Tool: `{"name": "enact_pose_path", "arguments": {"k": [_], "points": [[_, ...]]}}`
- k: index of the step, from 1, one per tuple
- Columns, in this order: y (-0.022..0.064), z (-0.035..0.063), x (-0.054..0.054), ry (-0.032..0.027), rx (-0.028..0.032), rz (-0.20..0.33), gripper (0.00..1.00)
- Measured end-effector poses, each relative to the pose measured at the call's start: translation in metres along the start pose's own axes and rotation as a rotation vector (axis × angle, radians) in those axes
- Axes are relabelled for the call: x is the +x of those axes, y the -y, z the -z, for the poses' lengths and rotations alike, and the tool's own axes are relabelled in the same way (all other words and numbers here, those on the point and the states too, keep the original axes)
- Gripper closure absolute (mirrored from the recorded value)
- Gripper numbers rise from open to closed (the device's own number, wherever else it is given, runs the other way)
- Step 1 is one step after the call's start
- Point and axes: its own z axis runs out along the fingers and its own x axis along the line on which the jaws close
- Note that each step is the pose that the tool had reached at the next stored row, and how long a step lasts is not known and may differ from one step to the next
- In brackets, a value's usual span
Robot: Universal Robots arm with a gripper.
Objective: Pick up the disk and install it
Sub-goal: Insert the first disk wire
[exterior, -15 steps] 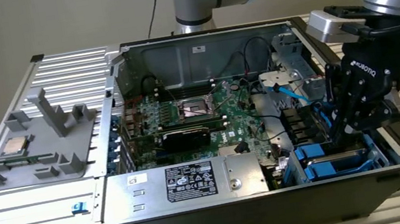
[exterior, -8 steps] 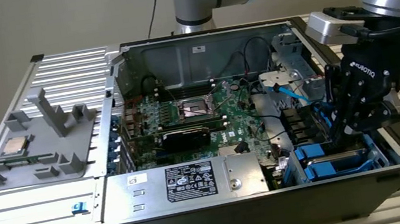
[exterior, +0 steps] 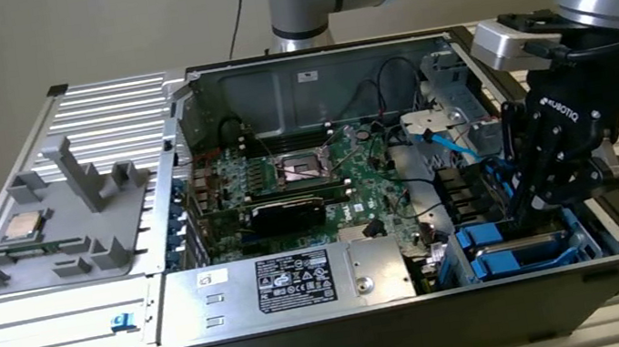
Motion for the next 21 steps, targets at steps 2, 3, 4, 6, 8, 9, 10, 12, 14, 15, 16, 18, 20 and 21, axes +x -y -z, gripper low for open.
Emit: {"name": "enact_pose_path", "arguments": {"k": [2,3,4,6,8,9,10,12,14,15,16,18,20,21], "points": [[0.0000,-0.0001,0.0000,-0.0011,-0.0001,-0.001,0.83],[0.0000,-0.0002,0.0000,-0.0015,-0.0001,-0.001,0.83],[0.0000,-0.0003,-0.0001,-0.0017,-0.0001,-0.001,0.83],[0.0000,-0.0003,-0.0001,-0.0021,-0.0002,-0.001,0.83],[0.0000,-0.0003,-0.0001,-0.0021,-0.0002,-0.001,0.83],[0.0001,-0.0003,-0.0001,-0.0021,-0.0002,-0.001,0.83],[0.0001,-0.0003,-0.0001,-0.0022,-0.0002,-0.001,0.83],[0.0001,-0.0004,0.0000,-0.0021,-0.0002,-0.001,0.83],[0.0002,-0.0004,0.0000,-0.0020,-0.0002,-0.001,0.83],[0.0002,-0.0004,0.0000,-0.0020,-0.0002,-0.001,0.83],[0.0002,-0.0003,0.0001,-0.0021,-0.0002,-0.001,0.83],[0.0003,-0.0003,0.0001,-0.0022,-0.0002,-0.001,0.83],[0.0003,-0.0003,0.0000,-0.0021,-0.0002,-0.001,0.83],[0.0003,-0.0003,0.0001,-0.0022,-0.0002,-0.001,0.83]]}}
